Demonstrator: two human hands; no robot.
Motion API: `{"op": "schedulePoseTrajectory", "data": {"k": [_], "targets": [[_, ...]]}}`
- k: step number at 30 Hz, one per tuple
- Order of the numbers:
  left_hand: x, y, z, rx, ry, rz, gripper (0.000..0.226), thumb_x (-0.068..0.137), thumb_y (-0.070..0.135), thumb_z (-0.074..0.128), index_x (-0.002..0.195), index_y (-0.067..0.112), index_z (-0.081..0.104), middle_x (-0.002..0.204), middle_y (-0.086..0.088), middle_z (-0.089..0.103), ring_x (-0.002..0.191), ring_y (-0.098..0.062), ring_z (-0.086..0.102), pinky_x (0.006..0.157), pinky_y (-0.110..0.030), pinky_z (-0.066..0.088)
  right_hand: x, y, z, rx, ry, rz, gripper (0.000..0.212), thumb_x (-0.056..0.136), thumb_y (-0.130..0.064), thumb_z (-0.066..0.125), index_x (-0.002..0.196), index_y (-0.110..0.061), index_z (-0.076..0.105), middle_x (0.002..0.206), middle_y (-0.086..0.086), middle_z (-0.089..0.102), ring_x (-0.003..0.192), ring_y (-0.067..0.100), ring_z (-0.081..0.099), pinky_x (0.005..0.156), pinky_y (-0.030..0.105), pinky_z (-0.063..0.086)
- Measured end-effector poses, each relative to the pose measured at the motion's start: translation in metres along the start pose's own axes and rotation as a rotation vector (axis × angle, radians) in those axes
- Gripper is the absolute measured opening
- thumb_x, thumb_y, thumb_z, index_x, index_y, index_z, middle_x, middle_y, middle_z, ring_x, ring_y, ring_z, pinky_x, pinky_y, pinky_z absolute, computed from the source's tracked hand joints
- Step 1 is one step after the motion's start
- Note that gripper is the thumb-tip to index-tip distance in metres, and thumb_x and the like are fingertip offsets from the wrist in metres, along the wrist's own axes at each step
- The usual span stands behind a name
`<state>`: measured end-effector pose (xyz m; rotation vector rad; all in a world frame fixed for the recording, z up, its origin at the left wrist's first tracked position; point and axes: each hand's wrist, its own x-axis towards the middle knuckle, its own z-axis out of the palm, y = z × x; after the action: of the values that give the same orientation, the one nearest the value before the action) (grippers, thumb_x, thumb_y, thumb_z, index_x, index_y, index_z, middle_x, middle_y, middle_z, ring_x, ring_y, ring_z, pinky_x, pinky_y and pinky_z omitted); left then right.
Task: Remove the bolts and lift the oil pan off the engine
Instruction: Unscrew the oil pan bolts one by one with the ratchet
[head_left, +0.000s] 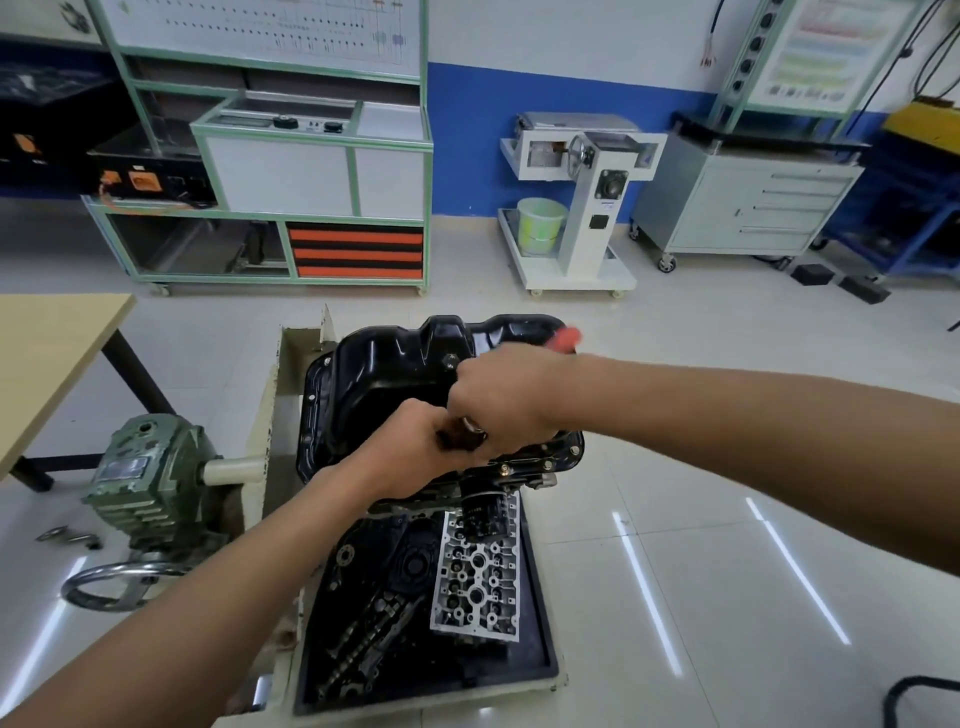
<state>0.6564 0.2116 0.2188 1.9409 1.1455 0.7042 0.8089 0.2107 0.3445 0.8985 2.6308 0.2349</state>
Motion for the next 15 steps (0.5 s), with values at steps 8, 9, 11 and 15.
{"op": "schedulePoseTrajectory", "data": {"k": [8,9,11,15], "targets": [[-0.006,0.001,0.009,-0.022,0.11,0.038,0.023,0.092,0.031,0.076,0.07,0.036,0.07,0.063,0.007,0.065,0.057,-0.019,0.058,0.059,-0.041,0.053,0.005,0.001,0.017,0.778,-0.124,0.451,0.034,0.083,-0.037,0.075,0.075,-0.006,0.064,0.063,0.005,0.058,0.052,0.022,0.053,0.047,0.025,0.042],[-0.006,0.0,0.01,-0.025,0.115,0.018,0.014,0.092,0.031,0.075,0.078,0.031,0.075,0.07,0.004,0.07,0.063,-0.023,0.064,0.064,-0.045,0.056,0.005,-0.002,0.018,1.076,-0.153,0.593,0.032,0.083,-0.032,0.075,0.071,-0.006,0.062,0.058,0.007,0.055,0.046,0.02,0.048,0.043,0.024,0.039],[-0.005,0.001,0.011,-0.016,0.127,0.017,0.011,0.092,0.03,0.075,0.091,0.02,0.078,0.081,-0.001,0.075,0.076,-0.024,0.071,0.073,-0.049,0.058,0.005,-0.003,0.018,1.237,-0.151,0.702,0.034,0.085,-0.029,0.075,0.065,-0.009,0.058,0.05,0.005,0.05,0.037,0.015,0.041,0.039,0.022,0.036],[-0.001,0.007,0.008,0.022,0.103,0.0,0.025,0.088,0.032,0.079,0.07,0.018,0.068,0.065,-0.003,0.063,0.057,-0.013,0.054,0.058,-0.038,0.051,0.002,0.001,0.01,0.214,-0.016,0.246,0.024,0.083,-0.036,0.074,0.079,-0.014,0.062,0.066,-0.002,0.052,0.058,0.02,0.054,0.05,0.028,0.042]]}}
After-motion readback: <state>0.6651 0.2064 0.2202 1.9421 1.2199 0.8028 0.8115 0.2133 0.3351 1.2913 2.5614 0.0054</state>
